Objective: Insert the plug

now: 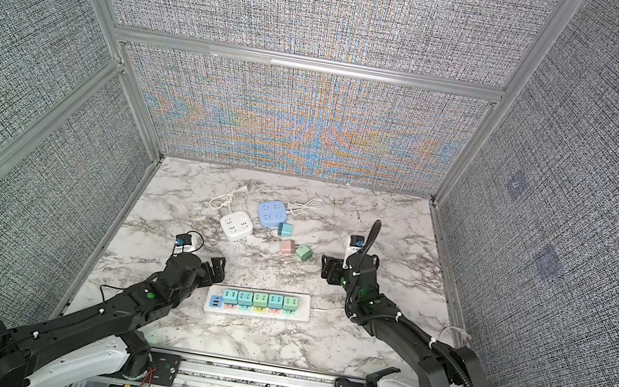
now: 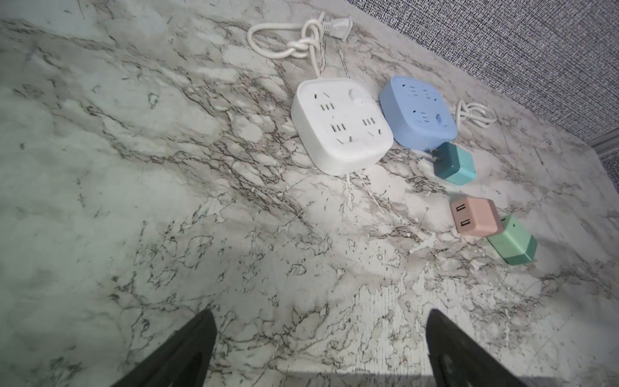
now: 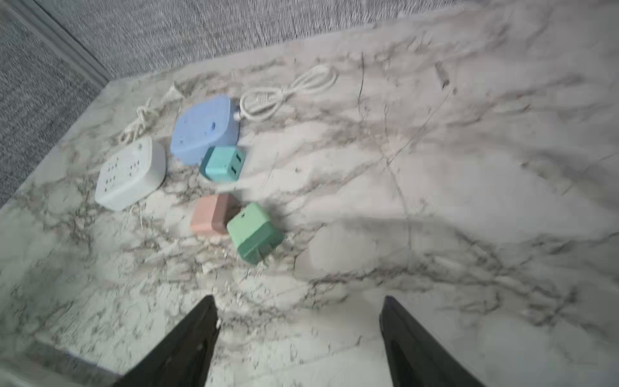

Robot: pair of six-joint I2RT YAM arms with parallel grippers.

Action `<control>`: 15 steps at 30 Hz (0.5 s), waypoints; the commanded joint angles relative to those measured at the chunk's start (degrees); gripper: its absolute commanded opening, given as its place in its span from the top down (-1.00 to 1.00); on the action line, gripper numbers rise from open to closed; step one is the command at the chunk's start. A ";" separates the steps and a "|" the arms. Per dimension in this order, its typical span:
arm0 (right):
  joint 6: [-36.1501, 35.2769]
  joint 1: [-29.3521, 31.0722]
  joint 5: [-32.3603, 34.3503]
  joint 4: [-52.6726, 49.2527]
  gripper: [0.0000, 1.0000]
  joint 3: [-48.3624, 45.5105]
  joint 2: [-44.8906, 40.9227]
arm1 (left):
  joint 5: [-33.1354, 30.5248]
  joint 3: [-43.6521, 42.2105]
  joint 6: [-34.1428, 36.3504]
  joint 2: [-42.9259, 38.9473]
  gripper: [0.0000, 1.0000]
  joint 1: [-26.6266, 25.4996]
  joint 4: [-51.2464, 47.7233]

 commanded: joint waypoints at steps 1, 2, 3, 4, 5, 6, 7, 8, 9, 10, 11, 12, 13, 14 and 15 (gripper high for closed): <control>5.16 2.97 -0.36 -8.94 -0.55 0.24 2.33 | 2.60 -1.11 0.85 1.36 -0.98 -0.03 4.35; 5.49 3.90 -0.23 -9.16 -0.54 0.30 2.83 | 3.11 -1.34 1.13 1.90 -0.98 -0.03 4.96; 6.00 5.09 0.49 -9.41 -0.54 0.16 3.18 | 3.58 -1.69 1.22 2.63 -0.98 -0.06 5.65; 6.53 6.12 1.42 -9.72 -0.54 0.06 3.23 | 4.05 -2.05 1.30 3.34 -0.98 -0.03 6.24; 6.87 7.04 2.06 -9.65 -0.54 -0.05 3.24 | 4.46 -2.29 1.55 4.02 -0.98 -0.03 6.74; 7.49 7.91 2.54 -9.49 -0.54 -0.22 3.22 | 4.84 -2.48 1.76 4.79 -0.98 -0.03 6.98; 7.98 8.65 3.00 -9.51 -0.53 -0.27 3.27 | 5.12 -2.53 1.80 5.51 -0.98 -0.03 6.94; 8.34 9.34 3.31 -9.43 -0.53 -0.10 3.53 | 5.22 -2.49 1.72 6.24 -0.98 -0.03 6.98; 8.50 10.18 3.49 -9.49 -0.52 0.14 3.95 | 5.38 -2.53 1.46 6.91 -0.98 -0.03 6.69; 8.79 10.85 3.96 -9.81 -0.52 0.52 4.41 | 5.79 -2.42 1.53 7.70 -0.98 -0.03 6.46; 8.96 11.41 4.32 -10.10 -0.52 0.75 4.82 | 6.24 -2.40 1.65 8.22 -0.98 -0.03 6.31; 9.06 11.97 4.77 -10.34 -0.51 0.98 5.34 | 6.73 -2.32 1.59 8.88 -0.98 -0.03 6.06; 9.39 12.37 5.00 -10.39 -0.51 1.12 5.87 | 7.21 -2.36 1.39 9.40 -0.98 -0.04 5.83; 9.57 12.63 5.08 -10.46 -0.51 1.26 6.34 | 7.62 -2.34 1.17 9.72 -0.98 -0.03 5.65; 9.68 12.98 5.26 -10.63 -0.50 1.36 6.76 | 8.15 -2.38 1.08 9.90 -0.98 -0.03 5.62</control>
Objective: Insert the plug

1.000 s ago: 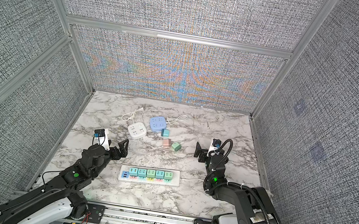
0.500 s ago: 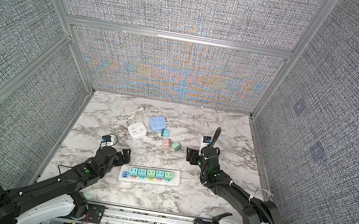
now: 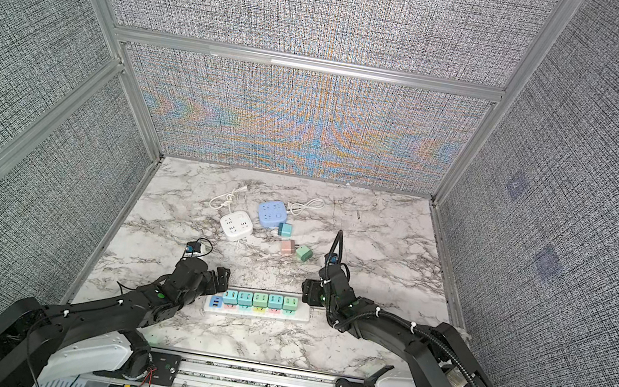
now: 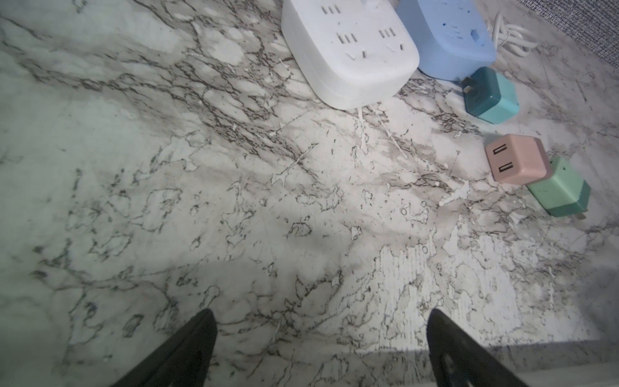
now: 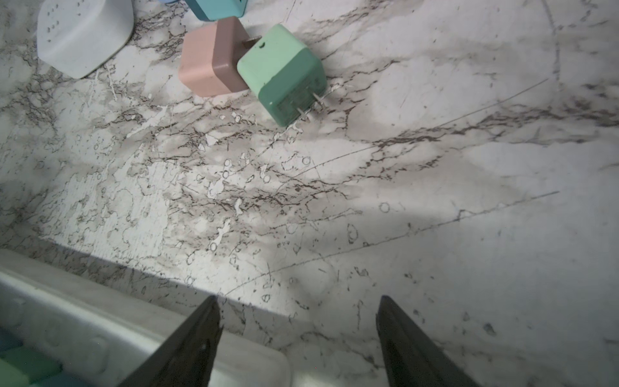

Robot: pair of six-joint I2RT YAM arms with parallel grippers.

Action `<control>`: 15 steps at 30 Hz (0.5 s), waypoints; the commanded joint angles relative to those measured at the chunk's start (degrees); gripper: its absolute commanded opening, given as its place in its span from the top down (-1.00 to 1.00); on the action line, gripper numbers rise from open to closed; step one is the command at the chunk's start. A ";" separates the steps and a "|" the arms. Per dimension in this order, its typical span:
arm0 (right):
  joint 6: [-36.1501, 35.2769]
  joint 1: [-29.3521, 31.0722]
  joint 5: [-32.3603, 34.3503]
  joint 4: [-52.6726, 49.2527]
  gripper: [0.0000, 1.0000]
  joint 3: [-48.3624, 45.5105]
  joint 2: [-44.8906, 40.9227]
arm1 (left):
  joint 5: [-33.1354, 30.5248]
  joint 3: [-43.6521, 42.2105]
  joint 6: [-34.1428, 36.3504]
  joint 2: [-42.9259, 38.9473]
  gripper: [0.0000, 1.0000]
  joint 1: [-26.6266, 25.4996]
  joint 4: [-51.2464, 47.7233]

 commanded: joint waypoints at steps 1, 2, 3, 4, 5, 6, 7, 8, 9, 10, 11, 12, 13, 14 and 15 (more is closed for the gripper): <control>1.89 1.16 2.28 -1.43 -0.49 0.58 1.12 | 3.04 -0.06 0.36 0.65 -0.98 -0.07 -0.88; 2.07 1.60 2.80 -1.58 -0.49 0.48 1.10 | 3.56 -0.25 0.50 0.45 -0.98 -0.15 -0.74; 2.34 2.12 3.49 -1.82 -0.49 0.40 1.02 | 4.19 -0.71 0.53 0.18 -0.98 -0.16 -0.47; 2.58 2.66 3.99 -1.88 -0.48 0.14 0.83 | 4.72 -1.17 0.53 -0.23 -0.98 -0.28 -0.24; 2.79 3.18 4.41 -1.81 -0.48 -0.12 0.57 | 4.95 -1.72 0.32 -0.75 -0.98 -0.38 -0.19; 3.07 3.79 4.88 -1.79 -0.48 -0.40 0.36 | 4.89 -2.42 -0.02 -1.45 -0.98 -0.40 -0.27; 3.20 4.37 5.35 -1.91 -0.48 -0.67 0.25 | 4.52 -3.15 -0.60 -2.33 -0.98 -0.50 -0.64; 3.53 4.92 5.86 -2.24 -0.48 -0.97 0.02 | 3.97 -3.68 -1.49 -3.23 -0.98 -0.71 -1.47; 3.95 5.61 6.71 -2.49 -0.48 -1.44 -0.30 | 3.24 -4.52 -2.52 -4.54 -0.98 -0.92 -2.21; 4.37 6.41 7.58 -2.49 -0.47 -2.10 -0.78 | 3.09 -5.63 -3.44 -6.02 -0.98 -1.14 -2.37; 4.79 6.95 8.16 -2.49 -0.47 -2.72 -1.24 | 3.19 -6.59 -4.16 -7.53 -0.98 -1.37 -2.29; 5.37 7.46 8.63 -2.58 -0.47 -3.41 -2.05 | 3.28 -7.77 -4.90 -9.31 -0.98 -1.77 -2.28; 5.80 8.01 8.99 -2.53 -0.47 -4.06 -2.86 | 3.42 -8.80 -5.52 -11.19 -0.98 -2.04 -2.32; 6.27 8.58 9.39 -2.73 -0.45 -4.57 -3.74 | 3.77 -9.49 -5.80 -12.77 -0.98 -2.33 -2.52; 6.69 9.44 10.12 -2.98 -0.44 -5.08 -4.79 | 4.33 -10.03 -5.98 -14.57 -0.98 -2.61 -3.15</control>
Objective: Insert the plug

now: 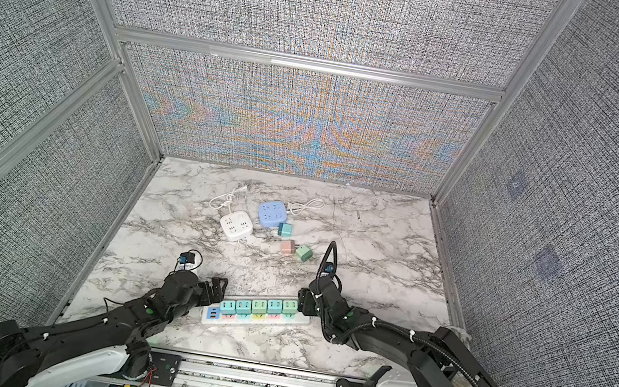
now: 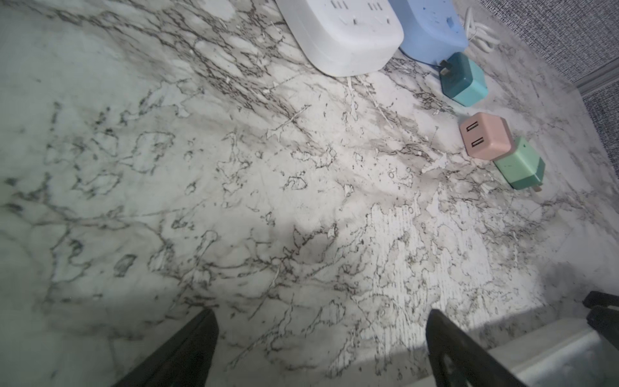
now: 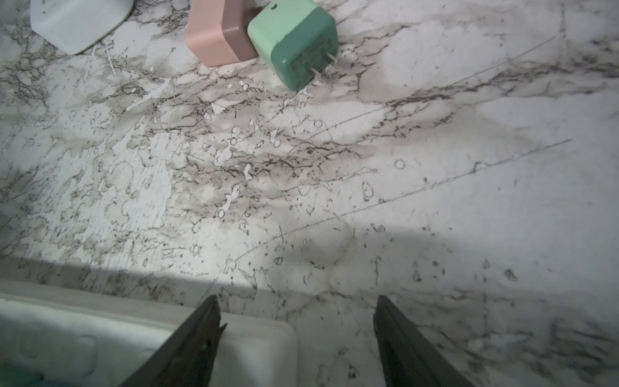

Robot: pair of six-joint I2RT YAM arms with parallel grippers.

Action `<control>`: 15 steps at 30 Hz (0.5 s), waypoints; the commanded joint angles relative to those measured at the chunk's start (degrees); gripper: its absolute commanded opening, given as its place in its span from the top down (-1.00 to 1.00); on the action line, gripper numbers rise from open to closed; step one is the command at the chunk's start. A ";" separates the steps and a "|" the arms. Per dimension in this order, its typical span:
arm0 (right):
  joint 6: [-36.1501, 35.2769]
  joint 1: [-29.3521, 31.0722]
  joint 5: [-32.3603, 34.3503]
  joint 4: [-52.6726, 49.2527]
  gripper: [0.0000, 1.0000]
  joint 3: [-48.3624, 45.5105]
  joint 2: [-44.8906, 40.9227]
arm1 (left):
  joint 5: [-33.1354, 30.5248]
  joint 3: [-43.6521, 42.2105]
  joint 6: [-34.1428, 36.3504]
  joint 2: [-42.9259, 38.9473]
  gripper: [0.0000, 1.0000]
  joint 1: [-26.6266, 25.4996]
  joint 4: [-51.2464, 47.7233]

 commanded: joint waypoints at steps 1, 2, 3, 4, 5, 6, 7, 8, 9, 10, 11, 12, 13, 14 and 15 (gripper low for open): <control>2.57 2.15 3.50 -3.63 -0.43 -1.55 -2.70 | 1.90 -1.55 -2.39 -4.20 -0.98 -0.67 -4.77; 2.98 3.03 4.37 -4.07 -0.43 -1.95 -3.75 | 2.16 -1.80 -2.42 -5.60 -0.98 -0.80 -5.71; 3.43 3.93 5.26 -4.53 -0.42 -2.32 -4.92 | 2.60 -2.10 -2.33 -7.19 -0.98 -0.96 -6.41; 3.85 4.68 6.20 -4.97 -0.42 -2.80 -6.05 | 2.99 -2.51 -2.26 -8.69 -0.98 -1.12 -6.97; 4.27 5.36 6.86 -5.24 -0.42 -3.24 -7.07 | 3.18 -2.74 -2.25 -9.95 -0.98 -1.16 -7.49; 4.80 5.97 7.41 -5.51 -0.42 -3.64 -7.92 | 3.18 -3.07 -2.23 -11.29 -0.98 -1.17 -8.19; 5.18 6.47 7.85 -5.65 -0.42 -4.06 -8.72 | 3.16 -3.23 -2.10 -12.69 -0.98 -1.22 -8.92; 5.40 6.88 8.26 -5.74 -0.42 -4.40 -9.42 | 2.89 -3.20 -2.00 -13.75 -0.98 -1.18 -9.87; 5.71 7.27 8.78 -5.95 -0.42 -4.67 -9.91 | 2.41 -3.19 -1.74 -15.11 -0.98 -1.24 -10.75; 5.81 7.56 9.22 -6.12 -0.42 -4.77 -10.32 | 2.12 -3.24 -1.32 -16.46 -0.98 -1.27 -11.50; 5.85 7.59 9.57 -6.45 -0.42 -4.75 -10.49 | 1.81 -3.19 -0.85 -17.62 -0.98 -1.32 -12.07; 5.75 7.58 10.16 -7.11 -0.42 -4.45 -10.72 | 0.96 -3.04 -0.31 -18.92 -0.98 -1.21 -13.06; 5.61 7.59 10.82 -7.90 -0.42 -3.98 -10.98 | 0.09 -2.73 0.05 -20.17 -0.98 -1.25 -14.05; 5.38 7.57 11.41 -8.77 -0.42 -3.35 -11.29 | -0.52 -2.50 0.60 -21.28 -0.98 -1.18 -14.53; 5.23 7.58 12.60 -10.09 -0.42 -2.43 -11.77 | -1.45 -2.25 1.35 -22.47 -0.98 -1.18 -14.53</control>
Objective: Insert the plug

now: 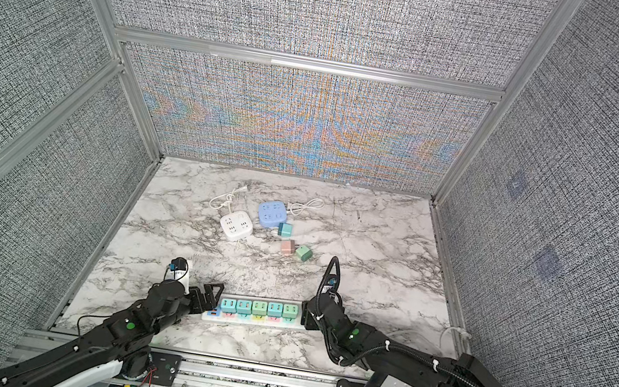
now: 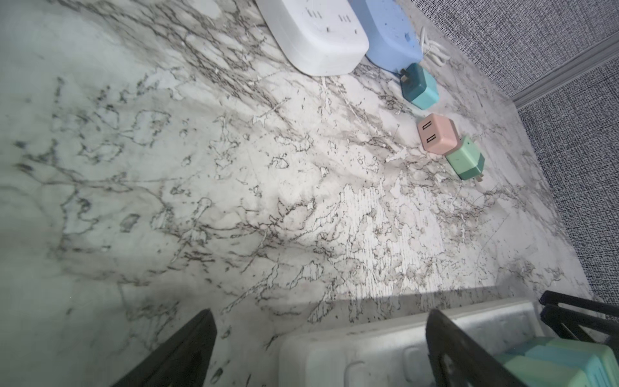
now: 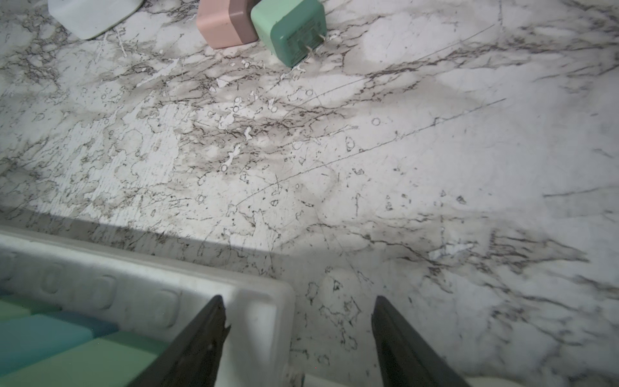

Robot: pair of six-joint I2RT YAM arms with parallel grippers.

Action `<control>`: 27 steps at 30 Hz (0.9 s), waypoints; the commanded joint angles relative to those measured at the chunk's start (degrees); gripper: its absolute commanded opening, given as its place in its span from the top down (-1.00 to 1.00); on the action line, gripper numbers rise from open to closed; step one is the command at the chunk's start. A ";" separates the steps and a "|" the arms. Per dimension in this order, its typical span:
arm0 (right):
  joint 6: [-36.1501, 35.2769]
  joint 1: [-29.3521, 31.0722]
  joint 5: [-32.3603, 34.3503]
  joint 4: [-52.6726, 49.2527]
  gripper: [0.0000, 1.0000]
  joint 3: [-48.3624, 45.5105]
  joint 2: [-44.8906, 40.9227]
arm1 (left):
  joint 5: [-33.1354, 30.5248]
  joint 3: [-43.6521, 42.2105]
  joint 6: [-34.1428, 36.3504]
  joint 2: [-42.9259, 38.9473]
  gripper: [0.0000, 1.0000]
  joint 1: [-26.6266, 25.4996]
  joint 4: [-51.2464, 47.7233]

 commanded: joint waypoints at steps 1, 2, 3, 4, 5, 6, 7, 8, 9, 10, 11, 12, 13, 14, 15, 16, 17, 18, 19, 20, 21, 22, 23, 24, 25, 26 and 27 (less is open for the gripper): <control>0.43 0.01 4.99 -3.91 -0.41 2.28 -1.37 | -3.13 0.90 2.56 -2.84 -0.99 0.09 -2.04; 0.01 0.08 5.97 -4.63 -0.41 2.94 -1.98 | -3.33 1.60 3.56 -3.52 -0.99 0.08 -2.08; -0.94 -0.08 7.03 -5.33 -0.41 3.71 -2.85 | -3.94 2.83 4.70 -3.97 -0.99 0.07 -2.47; -1.76 -0.15 8.07 -5.51 -0.41 4.22 -3.62 | -4.59 4.22 5.57 -3.89 -0.99 0.09 -2.86; -2.58 -0.36 8.70 -5.43 -0.40 4.71 -4.25 | -5.26 5.35 6.27 -3.47 -0.99 0.10 -3.07; -3.65 -0.83 9.01 -5.43 -0.40 5.36 -4.92 | -6.00 6.73 7.14 -2.61 -0.99 0.13 -2.80; -4.59 -1.67 8.85 -5.43 -0.40 6.08 -5.29 | -6.67 8.19 8.10 -1.31 -0.99 0.22 -2.41; -5.28 -2.53 8.47 -5.30 -0.40 6.89 -5.34 | -7.16 9.49 8.94 0.14 -0.99 0.31 -2.01; -6.15 -3.67 7.62 -5.02 -0.39 7.79 -5.14 | -7.48 11.16 9.95 2.10 -0.99 0.43 -1.53; -7.09 -4.96 6.61 -4.60 -0.39 8.84 -4.47 | -7.64 12.80 10.97 4.25 -0.99 0.59 -0.63; -7.81 -5.92 5.72 -4.25 -0.39 9.87 -3.66 | -7.66 14.27 11.79 6.43 -0.99 0.82 0.11; -8.39 -7.22 4.57 -3.83 -0.39 11.16 -2.52 | -7.60 15.78 12.76 8.94 -0.99 1.01 1.17; -9.21 -8.56 3.29 -3.25 -0.38 12.46 -0.89 | -7.51 17.65 13.66 11.57 -0.99 1.30 2.19; -9.70 -9.78 2.05 -2.70 -0.38 13.56 0.68 | -7.38 19.10 14.33 13.64 -0.99 1.60 3.14; -10.23 -11.14 0.55 -2.02 -0.38 14.77 2.55 | -6.93 20.86 15.31 16.81 -0.99 1.98 4.55; -10.53 -12.53 -0.91 -1.48 -0.38 15.88 4.32 | -6.39 22.35 16.11 19.39 -0.99 2.63 5.69; -10.94 -13.88 -2.62 -0.77 -0.37 17.32 6.47 | -5.35 24.41 16.94 22.65 -0.99 3.42 6.89; -11.11 -15.11 -4.08 -0.07 -0.36 18.82 8.67 | -4.41 26.37 17.46 26.08 -0.99 4.33 7.79; -11.46 -16.16 -5.28 0.38 -0.36 20.19 10.52 | -3.61 27.84 17.62 29.10 -0.99 5.11 8.31; -11.83 -17.11 -6.45 0.87 -0.35 21.80 12.74 | -3.23 30.57 17.54 32.71 -0.99 5.84 8.15; -12.33 -17.96 -7.51 1.22 -0.35 23.45 15.06 | -3.48 33.24 17.67 36.15 -0.99 6.25 7.78; -12.64 -18.60 -8.30 1.38 -0.35 24.90 16.97 | -3.70 35.52 18.11 39.10 -0.99 6.56 7.54; -13.12 -19.31 -9.19 1.52 -0.35 26.75 19.16 | -3.94 37.83 18.96 42.24 -0.99 6.85 7.56; -13.66 -19.93 -10.17 1.58 -0.34 28.81 21.67 | -3.93 40.52 19.85 45.63 -0.99 7.14 7.77; -14.09 -20.60 -11.09 1.56 -0.34 30.56 23.68 | -3.56 42.54 20.44 48.25 -0.99 7.38 8.08; -14.40 -21.31 -12.36 1.52 -0.34 32.88 26.19 | -2.74 44.99 20.86 51.31 -0.99 7.87 8.47; -14.73 -22.05 -13.67 1.52 -0.33 35.81 28.70 | -1.72 47.14 20.93 54.09 -0.99 8.56 8.75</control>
